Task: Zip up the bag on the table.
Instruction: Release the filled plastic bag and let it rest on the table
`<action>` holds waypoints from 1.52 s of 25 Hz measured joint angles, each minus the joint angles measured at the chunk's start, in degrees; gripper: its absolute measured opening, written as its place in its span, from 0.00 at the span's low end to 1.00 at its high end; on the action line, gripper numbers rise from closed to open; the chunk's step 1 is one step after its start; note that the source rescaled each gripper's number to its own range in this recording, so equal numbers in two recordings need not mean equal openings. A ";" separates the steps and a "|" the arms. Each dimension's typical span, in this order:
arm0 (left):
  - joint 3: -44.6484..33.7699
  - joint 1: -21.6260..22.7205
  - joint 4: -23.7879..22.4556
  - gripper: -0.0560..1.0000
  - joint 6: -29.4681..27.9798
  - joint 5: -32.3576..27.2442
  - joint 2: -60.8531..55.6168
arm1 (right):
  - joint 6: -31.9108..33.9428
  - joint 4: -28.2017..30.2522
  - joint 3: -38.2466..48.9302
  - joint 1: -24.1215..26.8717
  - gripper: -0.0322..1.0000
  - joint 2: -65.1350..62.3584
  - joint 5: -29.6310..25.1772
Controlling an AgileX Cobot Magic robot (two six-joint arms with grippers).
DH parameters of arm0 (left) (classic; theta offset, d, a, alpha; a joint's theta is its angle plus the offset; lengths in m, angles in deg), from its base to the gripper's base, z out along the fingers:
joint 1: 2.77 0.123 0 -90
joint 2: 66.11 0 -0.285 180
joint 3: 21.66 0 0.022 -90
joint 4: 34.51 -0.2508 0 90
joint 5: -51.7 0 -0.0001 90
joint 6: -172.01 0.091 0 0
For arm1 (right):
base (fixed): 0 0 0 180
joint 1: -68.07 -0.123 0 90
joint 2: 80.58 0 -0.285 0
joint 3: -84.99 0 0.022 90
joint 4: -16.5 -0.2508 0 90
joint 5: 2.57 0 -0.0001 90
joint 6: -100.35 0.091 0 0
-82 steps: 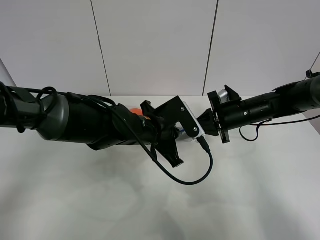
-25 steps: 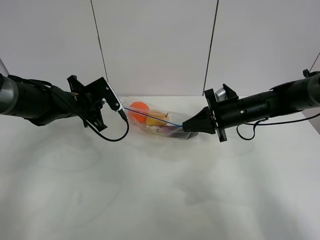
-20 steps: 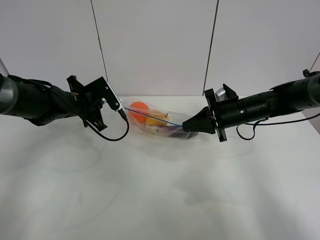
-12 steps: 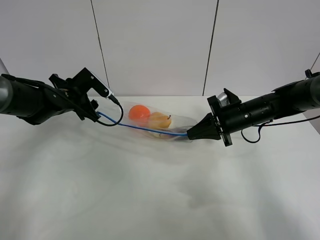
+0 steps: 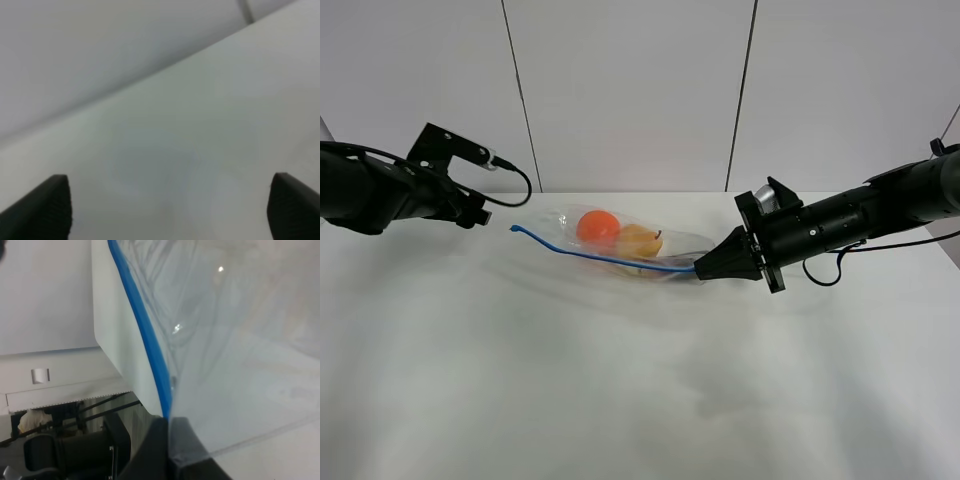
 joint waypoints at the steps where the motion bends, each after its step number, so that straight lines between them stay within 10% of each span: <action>1: 1.17 1.41 4.29 0.90 2.13 -4.17 0.00 | 0.00 0.00 0.00 0.00 0.03 0.00 0.00; 7: 4.20 6.97 22.83 0.90 17.16 -23.03 -0.22 | 0.00 0.00 0.00 0.00 0.03 0.00 0.00; 15: 4.63 12.26 23.76 0.89 16.04 -41.63 -0.70 | 0.00 0.00 0.00 0.00 0.03 0.00 0.00; 21: 10.09 15.45 0.81 0.87 -8.29 -63.55 -0.87 | 0.00 0.00 0.00 0.00 0.03 0.00 0.00; 30: 24.05 15.45 -50.38 0.86 -68.28 -71.17 -1.19 | 0.00 0.00 0.00 0.00 0.03 0.00 0.00; 38: 27.35 11.53 -58.55 0.86 -74.00 -81.32 -1.33 | -0.06 0.00 0.00 0.00 0.03 0.00 -0.04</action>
